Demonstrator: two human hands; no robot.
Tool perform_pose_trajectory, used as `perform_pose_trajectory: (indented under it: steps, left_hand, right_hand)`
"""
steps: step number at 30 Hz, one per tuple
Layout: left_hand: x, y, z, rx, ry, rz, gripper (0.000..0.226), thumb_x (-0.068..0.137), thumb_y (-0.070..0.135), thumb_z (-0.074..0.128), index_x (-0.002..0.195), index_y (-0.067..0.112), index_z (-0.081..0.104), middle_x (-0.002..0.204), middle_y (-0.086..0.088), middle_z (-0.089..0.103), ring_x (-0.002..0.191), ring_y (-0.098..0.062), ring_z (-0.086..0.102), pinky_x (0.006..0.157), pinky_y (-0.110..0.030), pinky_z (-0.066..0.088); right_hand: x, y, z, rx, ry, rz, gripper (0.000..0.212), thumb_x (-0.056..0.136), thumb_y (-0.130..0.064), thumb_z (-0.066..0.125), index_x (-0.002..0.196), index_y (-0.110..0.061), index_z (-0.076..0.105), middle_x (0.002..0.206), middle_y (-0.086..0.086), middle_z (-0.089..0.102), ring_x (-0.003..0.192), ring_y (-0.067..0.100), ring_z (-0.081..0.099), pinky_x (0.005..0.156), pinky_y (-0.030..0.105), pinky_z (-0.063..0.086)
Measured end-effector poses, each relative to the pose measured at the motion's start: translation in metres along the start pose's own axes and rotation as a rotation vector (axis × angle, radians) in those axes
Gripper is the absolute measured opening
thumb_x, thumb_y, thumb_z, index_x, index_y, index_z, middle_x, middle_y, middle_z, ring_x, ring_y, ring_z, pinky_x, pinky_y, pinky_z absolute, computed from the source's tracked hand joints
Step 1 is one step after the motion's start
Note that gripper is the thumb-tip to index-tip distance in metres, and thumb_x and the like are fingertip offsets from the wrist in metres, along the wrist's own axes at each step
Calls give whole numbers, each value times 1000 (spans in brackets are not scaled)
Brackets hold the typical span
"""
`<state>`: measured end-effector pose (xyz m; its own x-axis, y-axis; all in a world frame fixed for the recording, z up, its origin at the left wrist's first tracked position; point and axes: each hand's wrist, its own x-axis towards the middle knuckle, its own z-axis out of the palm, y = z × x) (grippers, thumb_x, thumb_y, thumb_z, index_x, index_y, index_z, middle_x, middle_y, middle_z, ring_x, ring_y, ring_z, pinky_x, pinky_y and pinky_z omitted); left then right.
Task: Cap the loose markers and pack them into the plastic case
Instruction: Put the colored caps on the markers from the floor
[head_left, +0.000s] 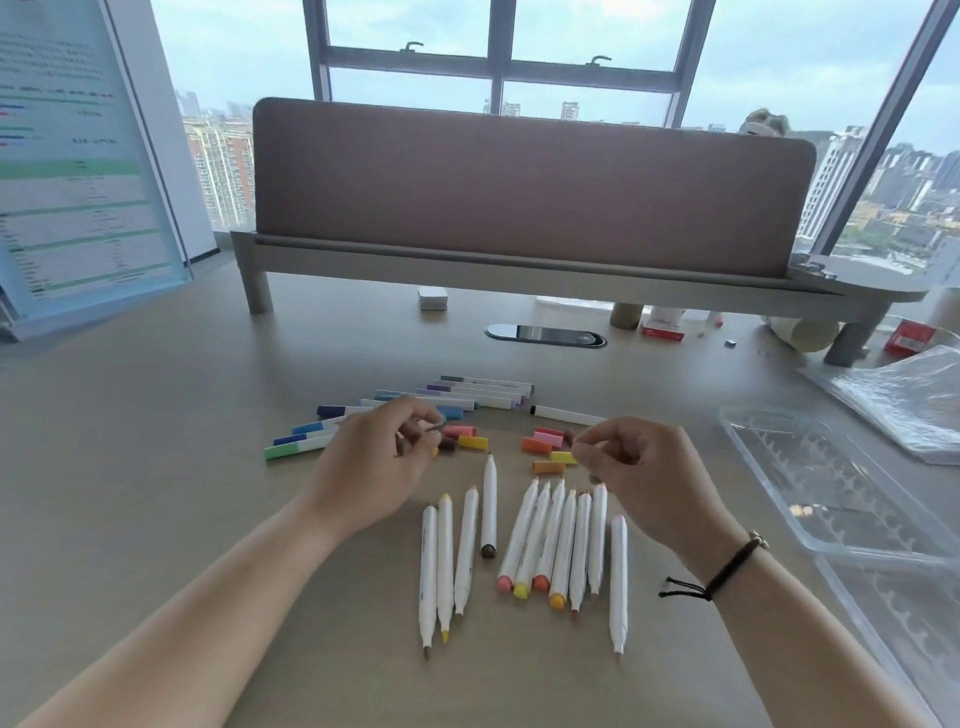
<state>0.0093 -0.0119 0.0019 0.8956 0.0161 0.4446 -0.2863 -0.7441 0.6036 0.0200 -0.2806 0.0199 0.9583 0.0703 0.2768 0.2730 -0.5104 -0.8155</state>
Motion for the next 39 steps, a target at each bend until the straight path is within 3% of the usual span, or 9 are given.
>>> perform_pose_trajectory:
  steps: [4,11,17,21,25,30,34,36,39]
  left_hand:
    - [-6,5,4,37,-117,66,7,91,25,68,93,28,73,78,20,66,75,-3,61,67,-27,52]
    - [-9,11,9,131,-116,19,11,91,39,64,85,33,71,74,22,64,68,1,57,59,-20,41]
    - [-4,5,5,169,10,-76,7,93,28,64,91,33,69,81,19,65,69,1,57,58,-19,39]
    - [3,-1,-3,197,96,-176,11,94,26,63,100,24,72,87,10,66,69,-1,54,55,-14,34]
    - [3,-4,-3,183,75,-191,12,94,27,63,102,24,72,90,8,66,74,-5,55,56,-14,36]
    - [3,-7,-1,191,37,-137,17,94,28,64,109,24,70,96,8,65,88,-8,58,66,-21,42]
    - [4,-11,3,230,-84,-78,26,95,30,58,120,31,65,122,8,63,113,-12,52,95,-32,44]
    - [4,-13,5,279,-148,-27,31,97,33,53,128,34,60,132,12,59,124,-13,46,107,-38,37]
    - [4,-12,7,335,-169,34,33,99,37,52,132,38,57,138,18,55,131,-11,41,110,-39,31]
  right_hand:
    - [-2,-1,8,-142,-44,-45,14,87,-23,74,74,-28,71,54,-5,59,44,4,43,48,21,38]
    - [-14,-12,19,-324,-133,-143,8,88,-38,69,82,-32,69,61,-13,58,58,3,52,54,18,40]
    - [-17,-22,28,-507,-95,-48,25,89,-51,60,80,-28,66,67,-11,55,68,9,52,54,27,39]
    - [-3,-43,50,-646,-124,-22,39,87,-49,57,67,-16,59,67,-6,58,64,19,55,56,27,42]
    - [10,-58,70,-726,-264,13,26,84,-36,55,66,-21,44,70,-5,51,66,20,51,72,30,40]
    - [17,-61,77,-749,-320,62,19,83,-32,55,70,-23,45,74,-5,55,74,20,56,69,30,42]
    - [20,-65,64,-590,-304,80,35,84,-37,58,60,-16,45,57,-4,49,56,18,48,57,26,39]
    - [17,-62,50,-370,-293,99,43,86,-37,59,54,-12,48,49,0,46,46,17,40,49,24,34]
    - [7,-52,22,128,-253,216,35,93,-24,56,65,-3,63,58,15,59,50,21,51,50,28,43]
